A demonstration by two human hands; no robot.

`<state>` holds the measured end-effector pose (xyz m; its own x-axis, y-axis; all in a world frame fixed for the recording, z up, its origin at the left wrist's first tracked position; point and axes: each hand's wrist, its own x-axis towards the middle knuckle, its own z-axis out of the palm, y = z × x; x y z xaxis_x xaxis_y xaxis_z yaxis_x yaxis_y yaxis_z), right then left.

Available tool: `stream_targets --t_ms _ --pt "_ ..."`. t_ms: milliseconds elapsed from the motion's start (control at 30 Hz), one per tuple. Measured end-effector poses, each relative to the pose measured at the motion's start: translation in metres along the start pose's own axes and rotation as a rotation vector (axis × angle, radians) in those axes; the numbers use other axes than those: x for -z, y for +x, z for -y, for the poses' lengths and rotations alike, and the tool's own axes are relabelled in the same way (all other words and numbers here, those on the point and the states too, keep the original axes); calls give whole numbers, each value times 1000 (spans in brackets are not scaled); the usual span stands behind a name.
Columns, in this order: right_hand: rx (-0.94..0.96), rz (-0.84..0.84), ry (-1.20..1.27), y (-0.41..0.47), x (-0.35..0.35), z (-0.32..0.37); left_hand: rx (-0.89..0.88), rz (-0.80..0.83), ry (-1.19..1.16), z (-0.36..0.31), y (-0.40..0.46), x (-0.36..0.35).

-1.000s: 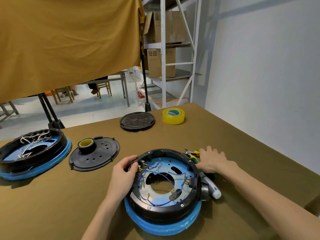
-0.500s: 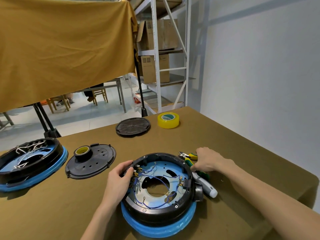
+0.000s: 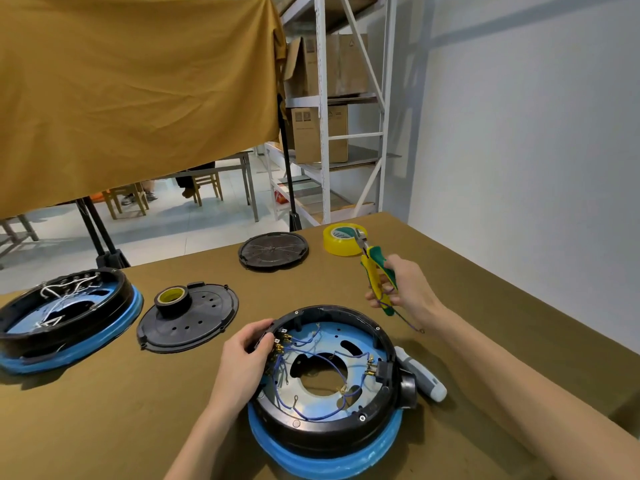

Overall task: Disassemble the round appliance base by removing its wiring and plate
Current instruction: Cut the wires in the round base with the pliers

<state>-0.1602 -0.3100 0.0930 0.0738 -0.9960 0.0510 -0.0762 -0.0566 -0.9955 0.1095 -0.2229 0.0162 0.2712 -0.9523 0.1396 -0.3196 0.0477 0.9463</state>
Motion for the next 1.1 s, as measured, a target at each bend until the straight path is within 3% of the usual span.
stream_targets --t_ms 167,467,633,767,933,1100 --pt "-208 196 242 2 -9 0 -5 10 -12 2 0 1" --pt "-154 178 194 20 17 -3 -17 5 -11 5 1 2" --pt "34 -10 -222 36 31 -19 -14 -3 -21 4 1 1" --pt "228 -48 -518 33 25 -29 -21 -6 -9 4 1 0" --pt "516 -2 -670 15 -8 -14 -22 -9 -3 3 0 0" --pt "505 265 -890 -18 -40 7 -22 -10 -4 3 0 1"
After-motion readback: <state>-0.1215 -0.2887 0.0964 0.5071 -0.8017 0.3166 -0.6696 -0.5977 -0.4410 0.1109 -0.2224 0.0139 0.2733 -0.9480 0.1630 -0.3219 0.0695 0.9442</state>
